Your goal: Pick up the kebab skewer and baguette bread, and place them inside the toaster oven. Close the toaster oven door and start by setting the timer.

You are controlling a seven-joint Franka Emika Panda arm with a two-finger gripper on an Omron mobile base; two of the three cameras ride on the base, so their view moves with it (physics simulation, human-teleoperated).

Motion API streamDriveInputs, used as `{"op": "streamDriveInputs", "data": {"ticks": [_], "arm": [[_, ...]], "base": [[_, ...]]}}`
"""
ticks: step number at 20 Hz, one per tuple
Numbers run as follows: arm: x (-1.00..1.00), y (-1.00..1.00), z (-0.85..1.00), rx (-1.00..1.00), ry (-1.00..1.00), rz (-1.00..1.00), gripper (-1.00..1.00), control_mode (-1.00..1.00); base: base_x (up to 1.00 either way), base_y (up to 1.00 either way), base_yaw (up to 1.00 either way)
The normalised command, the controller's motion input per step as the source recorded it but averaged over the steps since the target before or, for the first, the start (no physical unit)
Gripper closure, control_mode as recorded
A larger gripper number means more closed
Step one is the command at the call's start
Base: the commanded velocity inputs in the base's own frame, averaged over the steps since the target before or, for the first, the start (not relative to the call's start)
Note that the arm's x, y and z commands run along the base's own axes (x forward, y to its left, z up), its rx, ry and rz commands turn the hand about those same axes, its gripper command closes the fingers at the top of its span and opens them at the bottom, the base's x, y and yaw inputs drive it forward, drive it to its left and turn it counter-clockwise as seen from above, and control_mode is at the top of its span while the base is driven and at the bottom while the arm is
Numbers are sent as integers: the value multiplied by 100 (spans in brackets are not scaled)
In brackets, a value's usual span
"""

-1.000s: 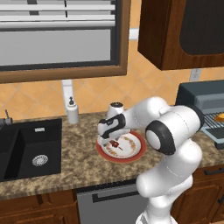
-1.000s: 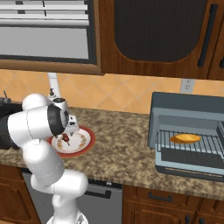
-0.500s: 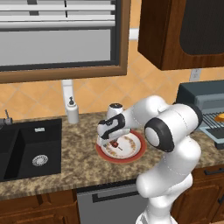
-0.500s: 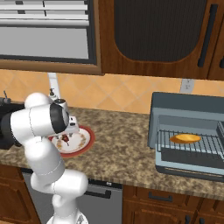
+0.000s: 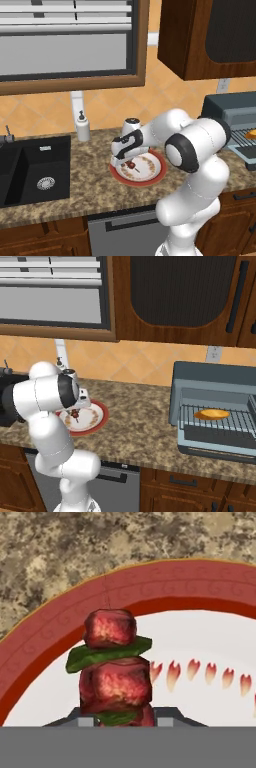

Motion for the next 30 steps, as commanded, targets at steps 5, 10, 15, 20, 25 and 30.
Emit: {"op": "streamDriveInputs", "data": {"ticks": [5,10,15,20,25,30], "arm": [[-22,-32,85,1,-1,-12,100,-100],[-70,-77,100,11,0,-23,100,-100],[-83,-95,78,14,0,-39,100,-100],[-66,-95,52,12,0,-47,100,-100],[-29,-88,37,10,2,-49,100,-100],[0,-94,7,10,1,-60,100,-100]], "base": [[0,0,0],[0,0,0],[0,0,0],[0,0,0],[0,0,0],[0,0,0]]}}
